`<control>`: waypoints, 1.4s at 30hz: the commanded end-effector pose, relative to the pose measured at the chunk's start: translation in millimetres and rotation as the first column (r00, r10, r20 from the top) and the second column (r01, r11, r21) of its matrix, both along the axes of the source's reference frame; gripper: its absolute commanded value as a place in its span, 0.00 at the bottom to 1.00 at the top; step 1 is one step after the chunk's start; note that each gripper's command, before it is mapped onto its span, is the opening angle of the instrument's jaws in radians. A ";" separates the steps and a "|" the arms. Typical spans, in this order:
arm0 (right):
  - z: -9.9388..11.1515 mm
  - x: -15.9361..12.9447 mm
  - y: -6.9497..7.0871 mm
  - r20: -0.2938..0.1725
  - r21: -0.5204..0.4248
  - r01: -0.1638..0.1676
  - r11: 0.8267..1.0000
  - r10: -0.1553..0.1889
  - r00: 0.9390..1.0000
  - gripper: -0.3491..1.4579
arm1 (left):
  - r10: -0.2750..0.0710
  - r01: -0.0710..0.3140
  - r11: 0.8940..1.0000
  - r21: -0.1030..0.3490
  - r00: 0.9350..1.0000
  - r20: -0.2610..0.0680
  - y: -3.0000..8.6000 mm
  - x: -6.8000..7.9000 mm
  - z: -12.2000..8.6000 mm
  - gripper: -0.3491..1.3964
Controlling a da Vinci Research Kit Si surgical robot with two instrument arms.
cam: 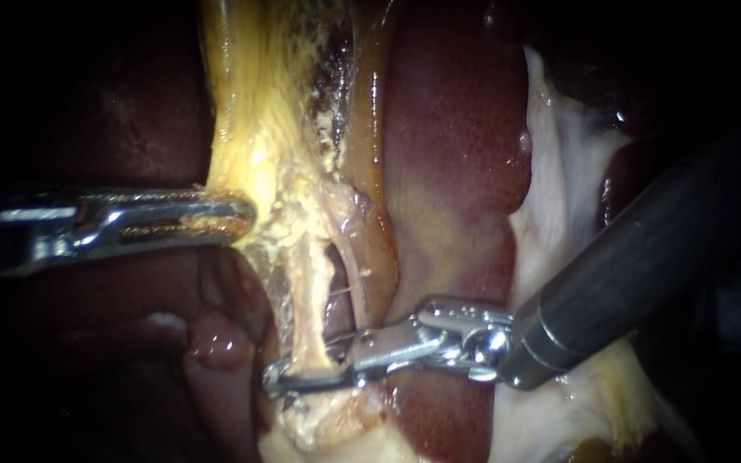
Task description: Going back first clip left tube
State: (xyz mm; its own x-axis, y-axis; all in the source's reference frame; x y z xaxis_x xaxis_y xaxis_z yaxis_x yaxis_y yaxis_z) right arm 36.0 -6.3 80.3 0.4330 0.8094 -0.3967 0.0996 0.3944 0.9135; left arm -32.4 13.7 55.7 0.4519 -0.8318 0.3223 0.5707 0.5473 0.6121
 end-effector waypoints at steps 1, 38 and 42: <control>0.0 0.0 0.0 0.001 0.005 0.000 1.000 0.000 1.000 0.00 | 0.000 0.000 1.000 0.000 1.000 0.001 0.0 0.0 0.0 0.00; -6.3 -8.2 6.2 -0.163 -0.427 -0.078 0.901 0.008 0.987 0.52 | 0.001 -0.001 1.000 0.000 1.000 0.001 0.0 0.3 0.0 0.00; -8.1 -10.1 7.6 -0.186 -0.468 -0.100 0.878 0.012 0.982 0.52 | 0.002 -0.002 1.000 -0.001 1.000 0.001 0.0 0.3 0.2 0.00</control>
